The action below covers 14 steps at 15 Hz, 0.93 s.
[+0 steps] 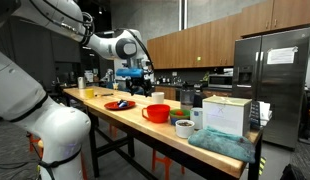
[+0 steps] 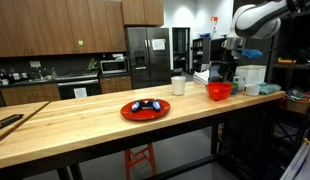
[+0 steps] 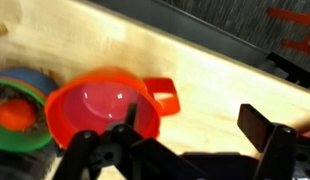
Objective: Remove the video game controller from the red plate onto the table
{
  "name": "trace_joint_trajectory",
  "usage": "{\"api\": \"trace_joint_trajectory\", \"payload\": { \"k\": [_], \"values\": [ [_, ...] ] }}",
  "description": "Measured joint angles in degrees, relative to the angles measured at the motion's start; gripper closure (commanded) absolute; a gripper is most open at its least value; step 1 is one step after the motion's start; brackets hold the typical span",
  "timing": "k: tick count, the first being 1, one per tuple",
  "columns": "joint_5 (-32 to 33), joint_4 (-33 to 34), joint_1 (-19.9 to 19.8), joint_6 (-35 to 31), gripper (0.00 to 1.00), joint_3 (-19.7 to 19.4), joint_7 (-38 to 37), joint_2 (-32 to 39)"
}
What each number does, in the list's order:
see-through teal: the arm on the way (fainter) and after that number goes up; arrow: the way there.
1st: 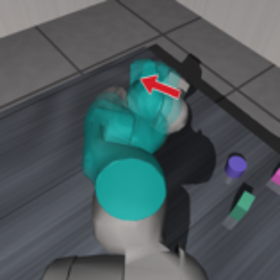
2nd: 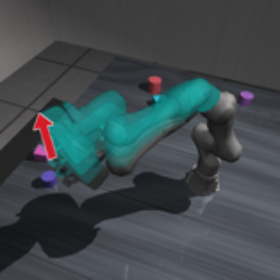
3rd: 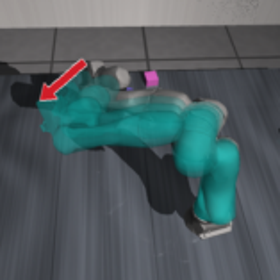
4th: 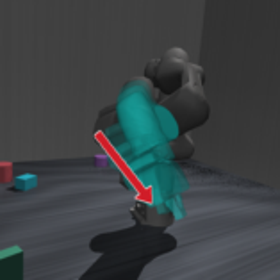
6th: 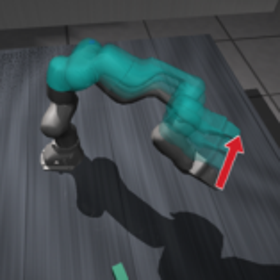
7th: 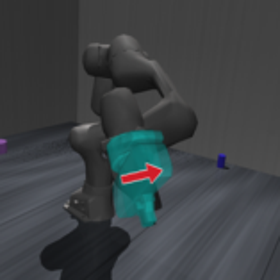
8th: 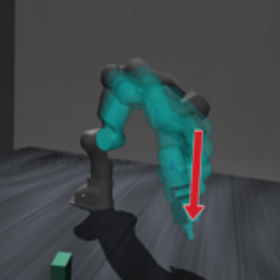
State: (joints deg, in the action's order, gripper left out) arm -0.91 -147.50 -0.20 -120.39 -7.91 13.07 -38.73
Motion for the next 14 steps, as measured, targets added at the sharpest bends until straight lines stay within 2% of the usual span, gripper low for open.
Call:
{"api": "trace_joint_trajectory", "payload": {
  "k": [6,14],
  "values": [
    [-3.73,13.38,4.94,-0.21,0.0,2.7,0.11,4.55],
    [-8.55,17.43,9.8,-4.35,0.0,5.38,3.05,11.43]
  ]
}}
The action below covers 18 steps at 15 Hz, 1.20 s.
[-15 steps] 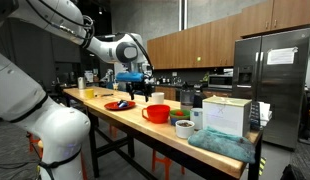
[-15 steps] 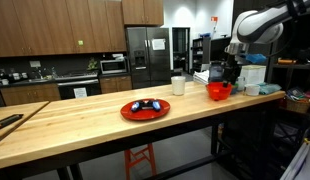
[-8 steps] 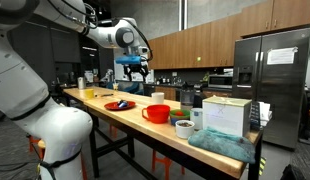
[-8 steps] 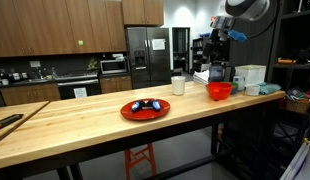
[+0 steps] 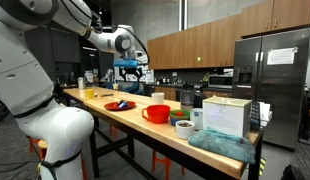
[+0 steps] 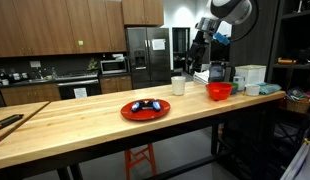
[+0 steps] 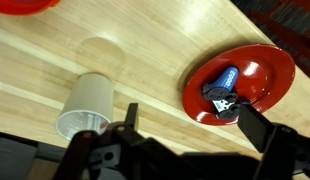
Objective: Remove the video game controller from the red plate onto the table
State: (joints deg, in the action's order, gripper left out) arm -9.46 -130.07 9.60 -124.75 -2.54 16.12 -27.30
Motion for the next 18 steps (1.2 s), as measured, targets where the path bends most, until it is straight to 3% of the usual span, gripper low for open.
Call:
{"api": "trace_joint_trajectory", "payload": {
  "k": [8,14,18],
  "values": [
    [-5.43,-0.13,2.21,-5.83,0.0,2.62,0.94,2.72],
    [-12.23,-3.4,3.68,-11.15,0.0,6.24,-5.67,3.17],
    [-17.36,-5.75,5.05,-11.62,0.0,6.66,-7.11,3.33]
  ]
}}
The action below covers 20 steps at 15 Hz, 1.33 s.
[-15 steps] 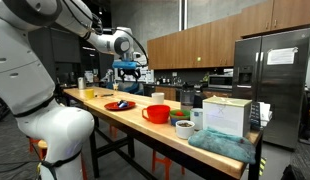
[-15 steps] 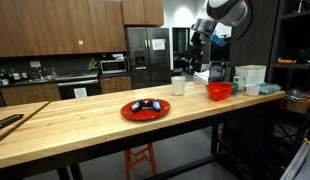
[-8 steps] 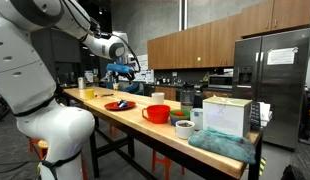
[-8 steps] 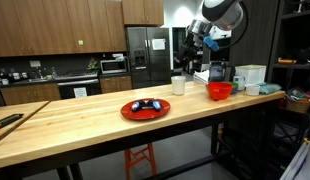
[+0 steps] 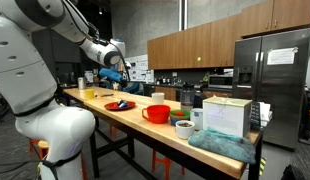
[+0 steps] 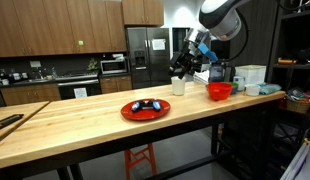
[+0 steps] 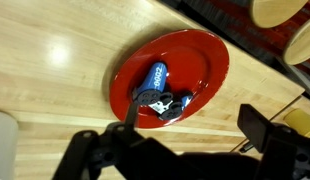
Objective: Remove the video game controller from the red plate onto the table
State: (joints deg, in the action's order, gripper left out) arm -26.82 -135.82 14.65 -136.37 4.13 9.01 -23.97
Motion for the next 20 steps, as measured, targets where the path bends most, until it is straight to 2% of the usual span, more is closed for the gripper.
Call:
{"api": "trace_joint_trajectory", "payload": {
  "k": [4,9,14,20],
  "values": [
    [-3.36,-0.29,1.21,1.88,0.0,-0.59,2.25,1.38],
    [-7.24,3.02,2.55,5.29,0.0,-0.88,9.35,5.11],
    [-9.36,7.73,3.98,7.27,0.0,1.09,14.93,10.15],
    [-8.47,10.34,3.68,8.47,0.0,3.47,16.96,14.85]
  ]
}}
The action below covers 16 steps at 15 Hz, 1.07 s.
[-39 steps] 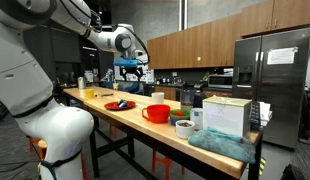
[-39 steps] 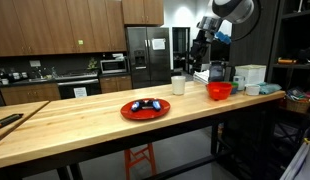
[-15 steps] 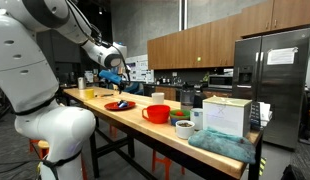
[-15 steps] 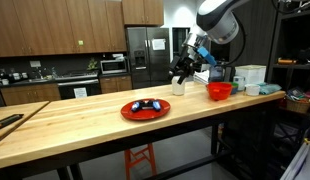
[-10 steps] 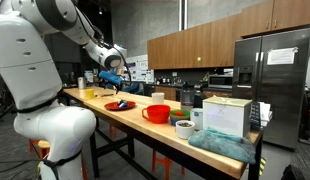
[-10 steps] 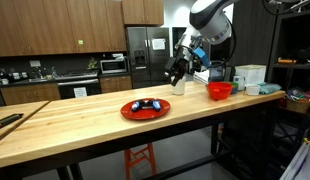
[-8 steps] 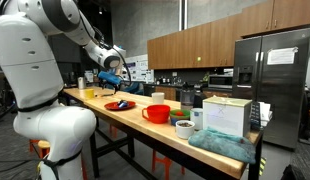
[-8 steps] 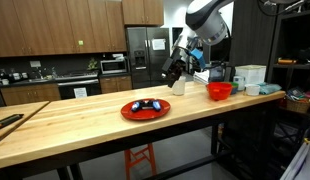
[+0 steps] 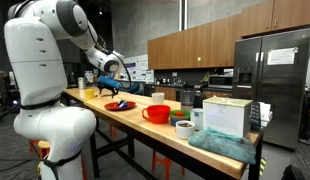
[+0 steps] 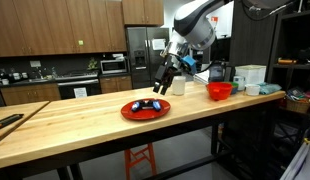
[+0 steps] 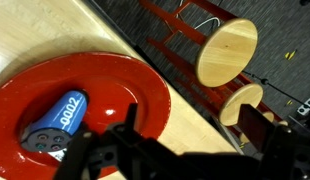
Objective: Remove the video game controller from the red plate onto the table
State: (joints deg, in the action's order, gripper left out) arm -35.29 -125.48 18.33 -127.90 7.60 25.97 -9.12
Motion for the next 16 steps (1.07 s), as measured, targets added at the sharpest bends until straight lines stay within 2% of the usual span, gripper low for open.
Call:
{"api": "trace_joint_trajectory", "payload": {
  "k": [3,16],
  "values": [
    [1.78,0.11,-0.56,-0.42,0.0,0.67,-0.1,1.94],
    [1.36,0.04,-0.73,-0.44,0.0,1.43,-0.12,2.7]
  ]
}}
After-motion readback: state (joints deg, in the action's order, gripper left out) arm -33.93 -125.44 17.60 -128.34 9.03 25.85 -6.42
